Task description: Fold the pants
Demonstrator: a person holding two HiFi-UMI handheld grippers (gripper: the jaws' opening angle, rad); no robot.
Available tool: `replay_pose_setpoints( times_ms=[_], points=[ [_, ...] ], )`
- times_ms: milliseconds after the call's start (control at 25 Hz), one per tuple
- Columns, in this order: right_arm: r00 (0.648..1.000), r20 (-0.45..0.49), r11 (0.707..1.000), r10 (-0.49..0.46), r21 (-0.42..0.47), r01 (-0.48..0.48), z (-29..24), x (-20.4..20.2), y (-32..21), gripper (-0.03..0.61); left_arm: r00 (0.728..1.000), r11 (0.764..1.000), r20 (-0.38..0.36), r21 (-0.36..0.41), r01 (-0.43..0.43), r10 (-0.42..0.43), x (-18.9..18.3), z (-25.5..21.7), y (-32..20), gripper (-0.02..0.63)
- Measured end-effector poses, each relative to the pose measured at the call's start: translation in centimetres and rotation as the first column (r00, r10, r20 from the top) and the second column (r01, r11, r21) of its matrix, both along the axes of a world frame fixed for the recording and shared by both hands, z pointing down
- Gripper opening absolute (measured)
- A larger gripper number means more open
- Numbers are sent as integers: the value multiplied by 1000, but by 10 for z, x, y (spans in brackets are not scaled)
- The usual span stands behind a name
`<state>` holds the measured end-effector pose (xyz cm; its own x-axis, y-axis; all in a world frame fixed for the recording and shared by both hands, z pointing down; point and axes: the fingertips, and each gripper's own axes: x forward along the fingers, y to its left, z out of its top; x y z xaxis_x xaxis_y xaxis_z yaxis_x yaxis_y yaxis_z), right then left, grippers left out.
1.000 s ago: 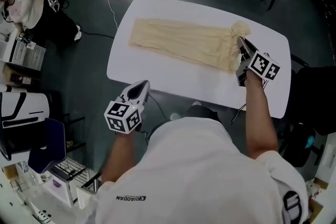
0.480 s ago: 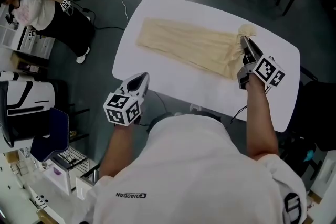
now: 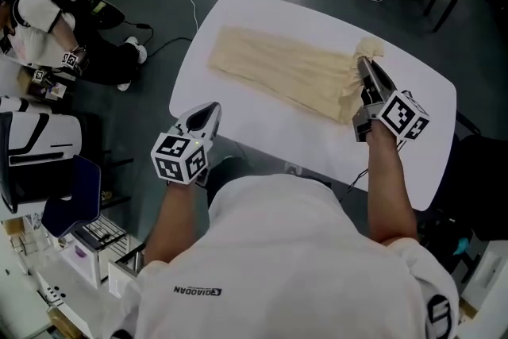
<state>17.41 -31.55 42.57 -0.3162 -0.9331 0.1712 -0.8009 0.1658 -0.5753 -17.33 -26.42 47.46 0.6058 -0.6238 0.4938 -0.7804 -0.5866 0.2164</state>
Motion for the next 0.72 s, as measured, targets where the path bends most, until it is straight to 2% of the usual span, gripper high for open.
replay_pose_setpoints(
  times_ms=[200, 400, 560, 720],
  points=[
    [1000, -11, 1000, 14, 17, -14, -11, -32, -7, 60, 999, 999, -37, 8, -35, 35, -20, 5, -25, 23],
    [992, -56, 994, 112, 22, -111, -9, -61, -33, 60, 990, 991, -53, 4, -134, 134, -48, 10, -60, 23],
    [969, -90, 973, 230, -4, -232, 8, -87, -50, 61, 968, 967, -19, -28, -252, 251, -79, 29, -81, 23],
    [948, -115, 954, 296, -8, -299, 7, -112, -66, 61, 941, 941, -35, -17, -337, 337, -101, 29, -110, 23]
  ],
)
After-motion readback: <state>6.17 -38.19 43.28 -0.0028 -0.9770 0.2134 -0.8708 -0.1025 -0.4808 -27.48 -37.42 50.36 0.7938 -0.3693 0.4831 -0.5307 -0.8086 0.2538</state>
